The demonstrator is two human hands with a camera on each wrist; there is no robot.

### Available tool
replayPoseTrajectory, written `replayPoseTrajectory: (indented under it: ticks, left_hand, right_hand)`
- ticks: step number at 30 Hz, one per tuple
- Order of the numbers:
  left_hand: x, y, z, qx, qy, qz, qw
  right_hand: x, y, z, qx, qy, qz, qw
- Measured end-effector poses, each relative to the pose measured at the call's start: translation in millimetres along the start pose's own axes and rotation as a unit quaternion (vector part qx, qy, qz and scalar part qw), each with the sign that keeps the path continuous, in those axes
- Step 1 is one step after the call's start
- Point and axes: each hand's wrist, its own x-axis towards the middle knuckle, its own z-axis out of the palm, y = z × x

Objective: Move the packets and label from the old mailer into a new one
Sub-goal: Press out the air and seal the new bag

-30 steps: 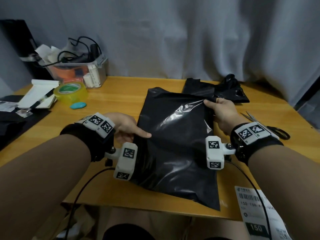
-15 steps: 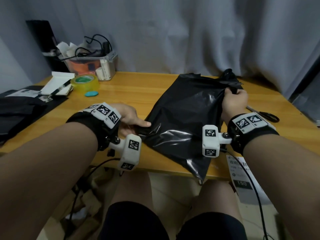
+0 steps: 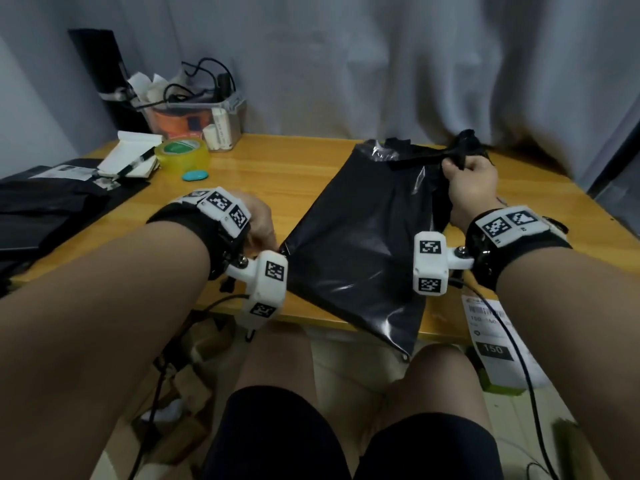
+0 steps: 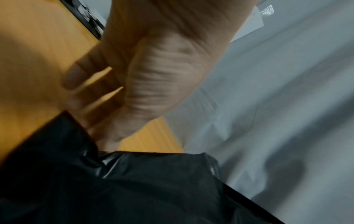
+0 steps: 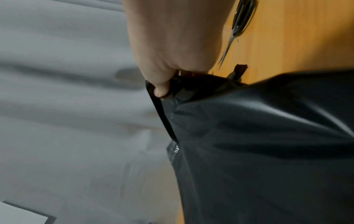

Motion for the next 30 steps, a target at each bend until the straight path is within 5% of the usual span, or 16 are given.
replayPoseTrajectory:
  ticks: [6,11,16,21,30]
  left_hand:
    - [38.4,27.5,-20.7,-0.164,0.115,0.091,0.975]
    - [77.4,50.1,-23.4,-0.273,0.067,0.11,0.953]
    - [120.4,65.5,-32.0,-0.334,0.131,0.092,0.929]
    - [141.6,77.6,-42.4,-0.436,0.117,0.092,0.888]
    - [157.1,38.2,-38.3,-0.455,0.121,0.075,0.879]
  right_hand:
    - [14.1,1.8,24.8,-0.004,-0.064,0.051,0.997]
    - [32.3,11.1,37.2,0.027,-0.122,0.109,0.986]
    - [54.4,23.4,36.3,0.003,-0.162,0.129,0.978]
    - [73.3,35.1,28.2,-0.098,-0.182,0.133,0.969]
    - [92.2,39.0,43.6,-0.172,-0.223,0.127,0.951]
